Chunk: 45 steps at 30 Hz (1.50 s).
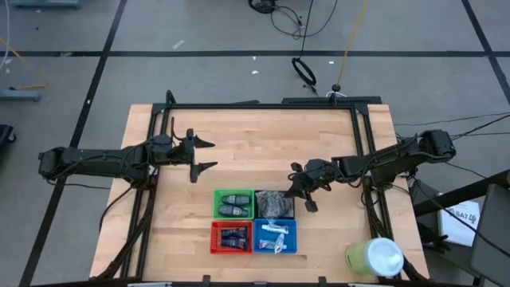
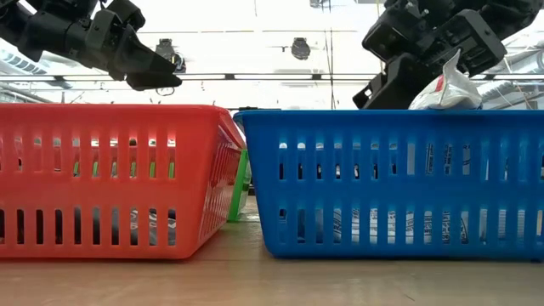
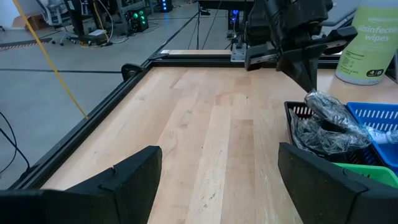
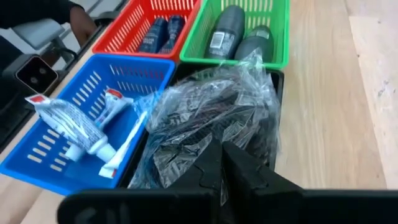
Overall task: Pick & Place Travel size toiletries
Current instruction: Put the black hairbrush into the black bin
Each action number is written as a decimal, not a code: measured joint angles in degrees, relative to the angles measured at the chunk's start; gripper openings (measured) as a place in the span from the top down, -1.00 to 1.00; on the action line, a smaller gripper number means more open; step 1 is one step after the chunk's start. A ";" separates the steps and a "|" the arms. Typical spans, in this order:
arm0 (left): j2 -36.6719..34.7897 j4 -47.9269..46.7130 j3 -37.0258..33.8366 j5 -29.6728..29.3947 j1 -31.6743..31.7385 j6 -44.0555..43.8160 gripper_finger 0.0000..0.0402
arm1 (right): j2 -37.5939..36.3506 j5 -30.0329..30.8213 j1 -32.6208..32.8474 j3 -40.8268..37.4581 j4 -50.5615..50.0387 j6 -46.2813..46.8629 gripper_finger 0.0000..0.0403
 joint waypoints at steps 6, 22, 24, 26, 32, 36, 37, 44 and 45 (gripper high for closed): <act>0.00 -0.01 0.00 0.00 0.00 0.00 -0.55 | 0.33 -0.02 0.04 0.00 0.55 0.01 1.00; 0.00 0.00 0.00 0.00 0.02 0.00 -0.55 | 5.11 -1.25 0.23 -0.07 5.83 -1.50 1.00; 0.00 0.00 0.00 0.00 0.02 0.00 -0.54 | 5.11 -1.11 0.23 -0.07 5.87 -1.04 0.98; 0.00 0.00 0.00 0.00 0.02 0.00 -0.54 | 5.11 -1.10 0.23 -0.07 6.43 -1.00 0.94; 0.00 0.00 0.00 0.00 0.02 0.00 -0.55 | 5.11 -1.09 0.23 -0.04 8.84 -0.89 0.66; -0.01 0.00 0.00 0.00 0.02 0.00 -0.54 | 5.11 -0.98 0.23 -0.04 9.16 -1.24 0.44; 0.00 0.00 0.00 0.00 0.02 0.00 -0.54 | 5.11 -0.91 0.23 -0.04 9.58 -1.52 0.40; 0.00 0.00 0.00 0.00 0.00 0.00 -0.54 | 5.11 -2.96 3.69 0.88 12.31 0.17 0.36; 0.00 0.00 0.00 0.00 0.01 0.00 -0.55 | 5.11 -3.02 4.48 1.23 11.45 0.06 0.39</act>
